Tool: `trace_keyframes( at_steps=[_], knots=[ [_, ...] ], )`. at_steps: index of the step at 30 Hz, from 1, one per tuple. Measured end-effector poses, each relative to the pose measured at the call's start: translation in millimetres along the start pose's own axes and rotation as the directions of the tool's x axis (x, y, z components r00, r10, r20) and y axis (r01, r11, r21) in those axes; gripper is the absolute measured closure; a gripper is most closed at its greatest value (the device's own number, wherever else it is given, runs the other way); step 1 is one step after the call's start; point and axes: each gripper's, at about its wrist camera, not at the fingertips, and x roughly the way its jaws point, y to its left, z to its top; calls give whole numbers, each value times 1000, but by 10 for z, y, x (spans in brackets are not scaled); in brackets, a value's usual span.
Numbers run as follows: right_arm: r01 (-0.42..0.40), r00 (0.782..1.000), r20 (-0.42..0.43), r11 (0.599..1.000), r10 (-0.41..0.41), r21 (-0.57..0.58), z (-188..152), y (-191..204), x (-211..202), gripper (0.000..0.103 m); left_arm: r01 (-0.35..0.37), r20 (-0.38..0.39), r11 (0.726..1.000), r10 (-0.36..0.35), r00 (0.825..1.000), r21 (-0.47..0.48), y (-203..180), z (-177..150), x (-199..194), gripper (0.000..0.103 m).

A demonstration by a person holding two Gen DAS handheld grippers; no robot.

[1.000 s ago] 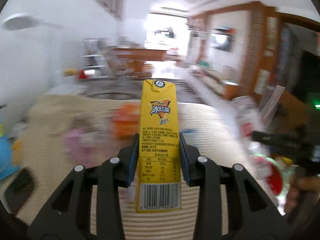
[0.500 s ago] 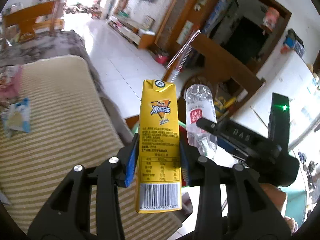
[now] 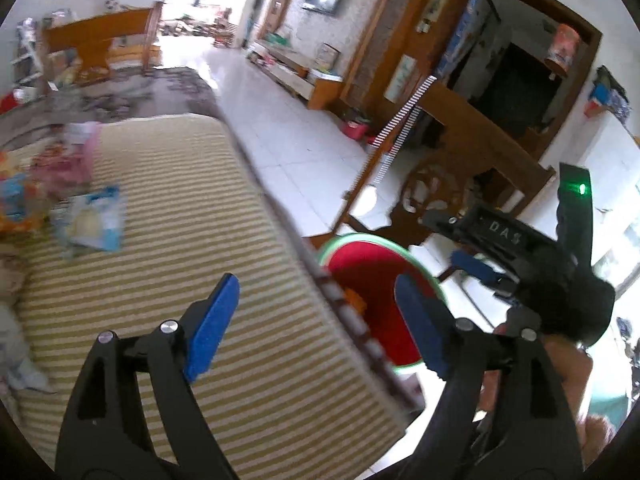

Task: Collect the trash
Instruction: 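Carry carton and bottle to the red bucket and open both tools, then grasp the strawberry wrapper with the left tool while the right tool grasps grey foil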

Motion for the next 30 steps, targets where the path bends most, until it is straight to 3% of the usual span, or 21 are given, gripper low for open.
trace_keyframes(
  at_steps=[4, 8, 13, 15, 16, 18, 21, 23, 26, 27, 30],
  knots=[
    [-29, 999, -29, 997, 27, -69, -83, 306, 85, 31, -120, 53, 993, 120, 991, 1, 323, -92, -383, 25],
    [-58, 997, -63, 986, 49, -154, -204, 659, 188, 30, -272, 84, 962, 271, 959, -5, 775, -154, -752, 25],
    [-92, 993, -98, 961, 68, -259, -388, 1078, 272, 28, -491, 124, 871, 490, 863, -29, 1382, -198, -1205, 24],
    [-105, 991, -108, 951, 77, -292, -455, 1217, 301, 26, -536, 112, 843, 538, 836, -48, 1576, -214, -1295, 19],
    [-111, 990, -113, 947, 80, -302, -477, 1263, 306, 26, -540, 91, 839, 544, 834, -72, 1707, -218, -1336, 19],
    [-126, 988, -125, 935, 89, -330, -538, 1388, 324, 26, -508, 47, 850, 518, 854, -137, 1954, -274, -1361, 19],
    [-142, 986, -136, 920, 98, -366, -628, 1521, 341, 26, -488, 34, 848, 505, 863, -209, 2114, -324, -1336, 19],
    [-153, 984, -146, 904, 102, -400, -693, 1622, 362, 25, -507, 22, 835, 522, 852, -213, 2143, -370, -1301, 18],
    [-169, 980, -167, 885, 106, -434, -764, 1721, 408, 25, -575, 18, 797, 588, 809, -187, 2174, -388, -1228, 8],
    [-175, 979, -175, 880, 107, -442, -802, 1754, 419, 25, -583, 26, 792, 596, 802, -183, 2174, -406, -1218, 8],
    [-202, 972, -206, 866, 117, -458, -876, 1834, 469, 25, -568, 29, 801, 583, 812, -190, 2249, -460, -1196, 8]
  ],
)
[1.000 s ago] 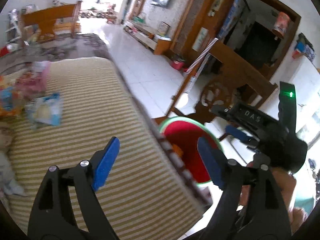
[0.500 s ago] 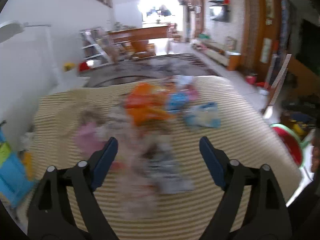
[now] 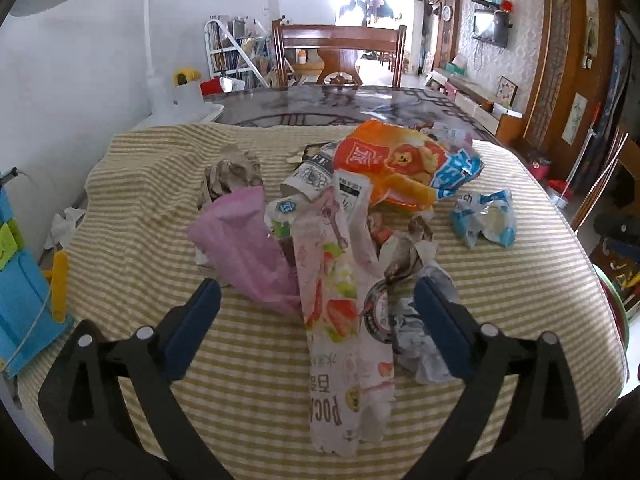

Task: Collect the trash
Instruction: 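Grasp the strawberry wrapper with the left tool while the right tool grasps grey foil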

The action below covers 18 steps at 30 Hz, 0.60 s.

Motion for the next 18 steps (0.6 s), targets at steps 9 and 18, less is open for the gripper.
trace_keyframes(
  at_steps=[9, 18],
  knots=[
    [-90, 994, -77, 991, 83, -95, -159, 458, 233, 25, 93, -99, 995, -95, 991, -23, 47, -41, 209, 13],
    [-159, 983, -131, 950, 127, -270, -383, 923, 341, 25, 166, -65, 980, -173, 983, -110, 226, -26, 87, 79]
  ],
)
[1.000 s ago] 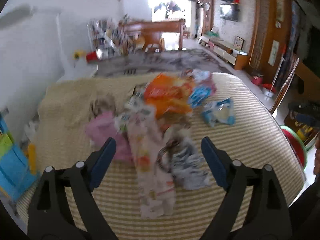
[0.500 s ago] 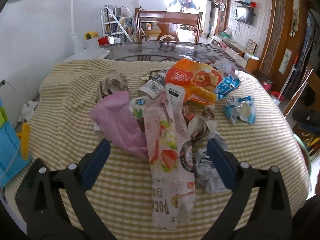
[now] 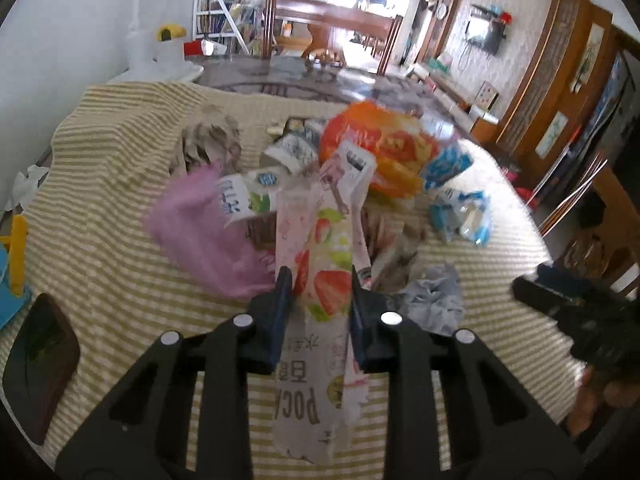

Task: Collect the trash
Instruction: 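Grasp the strawberry wrapper with the left tool while the right tool grasps grey foil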

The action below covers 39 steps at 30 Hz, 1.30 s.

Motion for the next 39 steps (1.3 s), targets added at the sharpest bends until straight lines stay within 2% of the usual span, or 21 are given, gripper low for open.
trace_keyframes(
  at_steps=[4, 7, 10, 14, 17, 19, 20, 21, 23, 27, 28, 29, 30, 31, 32, 33, 37, 39],
  knots=[
    [-112, 993, -39, 993, 114, 42, -8, 112, 158, 25, -24, 39, 999, 23, 999, 42, -53, 53, -101, 79],
    [-157, 984, -70, 985, 162, 69, 6, 191, 299, 25, -6, 21, 1000, 5, 1000, 23, -53, 47, -77, 79],
    [-179, 979, -85, 981, 186, 76, 16, 276, 387, 25, 1, 8, 1000, -1, 1000, -11, -4, 41, -51, 79],
    [-193, 975, -114, 981, 193, 16, -7, 438, 471, 25, -11, 2, 999, 11, 1000, -49, 83, 19, -42, 79],
    [-227, 964, -138, 974, 226, 12, -42, 510, 527, 25, -14, -15, 998, 13, 1000, -62, 137, 2, 8, 78],
    [-237, 961, -144, 971, 236, 11, -49, 523, 539, 29, -23, -31, 997, 21, 999, -69, 154, -13, 43, 77],
    [-251, 957, -146, 968, 250, 13, -50, 524, 536, 35, -34, -36, 997, 31, 999, -76, 163, -22, 59, 77],
    [-267, 953, -146, 964, 267, 21, -45, 522, 534, 40, -39, -43, 996, 35, 998, -85, 186, -32, 78, 76],
    [-277, 949, -147, 960, 278, 23, -55, 531, 529, 40, -32, -55, 992, 25, 998, -123, 242, -42, 103, 62],
    [-312, 932, -181, 949, 314, 41, -81, 579, 596, 33, -37, -59, 988, 28, 998, -150, 294, -66, 107, 59],
    [-313, 931, -185, 949, 314, 39, -97, 580, 601, 33, -36, -61, 988, 27, 998, -148, 291, -70, 110, 58],
    [-317, 930, -187, 948, 317, 31, -106, 587, 595, 38, -29, -65, 989, 19, 998, -146, 285, -74, 121, 58],
    [-326, 928, -183, 945, 324, 22, -108, 602, 577, 49, -18, -71, 989, 7, 997, -147, 280, -78, 134, 59],
    [-330, 930, -169, 944, 327, 10, -90, 611, 527, 52, 1, -78, 987, -14, 997, -159, 288, -87, 151, 60],
    [-319, 937, -150, 948, 315, -3, -66, 609, 470, 55, 18, -79, 985, -32, 996, -173, 302, -95, 159, 66],
    [-314, 942, -124, 949, 311, -6, -43, 590, 409, 56, 31, -78, 983, -45, 996, -180, 314, -102, 160, 70],
    [-333, 942, -14, 941, 334, 67, 67, 390, 152, 57, 19, -26, 988, -23, 999, -156, 260, -95, 87, 71],
    [-304, 952, 58, 950, 300, 67, 137, 309, -29, 57, 21, -8, 989, -23, 1000, -149, 227, -95, 66, 72]
  ],
)
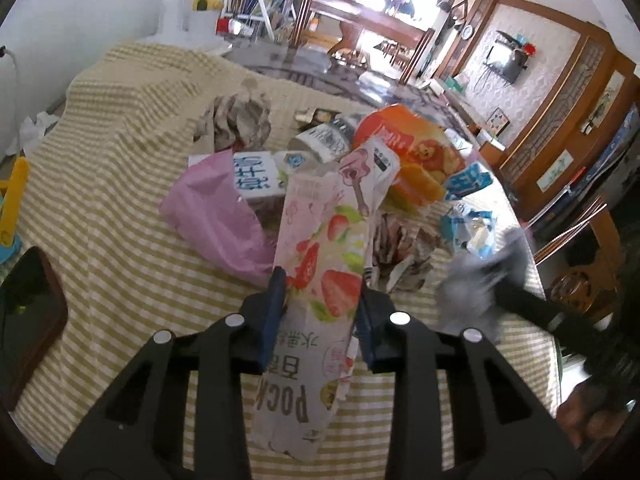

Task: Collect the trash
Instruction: 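Grasp the strawberry wrapper with the left tool while the right tool grasps grey foil, then carry wrapper and foil to the red bucket and open both tools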

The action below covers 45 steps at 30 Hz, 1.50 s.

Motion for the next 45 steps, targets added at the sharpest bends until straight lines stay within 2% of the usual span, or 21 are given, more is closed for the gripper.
trace_keyframes(
  at_steps=[3, 10, 13, 18, 23, 28, 33, 38, 40, 45],
  knots=[
    [33, 997, 67, 999, -33, -1, 55, -55, -222, 56, -21, 33, 998, 19, 999, 56, -106, -15, -40, 72],
    [51, 993, 104, 996, -58, 71, 91, -266, -406, 56, -67, 98, 981, 50, 994, 179, -344, -91, -81, 72],
    [92, 988, 119, 995, -97, 45, 63, -281, -498, 56, -75, 103, 977, 56, 993, 200, -391, -117, -82, 72],
    [166, 974, 157, 986, -164, 1, -32, -385, -726, 56, -66, 157, 969, 28, 987, 238, -563, -142, -251, 72],
    [234, 956, 176, 972, -235, 29, -151, -683, -1039, 55, 53, 110, 965, -84, 990, 258, -917, -216, -263, 72],
    [276, 940, 176, 955, -292, 113, -261, -1010, -1329, 55, 176, 24, 940, -191, 981, 292, -1404, -332, -106, 72],
    [314, 921, 162, 920, -355, 235, -320, -1338, -1578, 55, 286, -78, 912, -276, 958, 292, -1852, -488, 66, 72],
    [320, 895, 175, 864, -410, 387, -343, -1748, -1881, 55, 367, -168, 879, -330, 929, 304, -2254, -596, 226, 72],
    [321, 884, 177, 837, -433, 444, -381, -1909, -1996, 55, 403, -196, 863, -357, 913, 306, -2420, -602, 279, 72],
    [284, 863, 203, 777, -462, 561, -503, -2170, -2238, 55, 459, -226, 821, -403, 887, 340, -2835, -639, 319, 72]
  ],
)
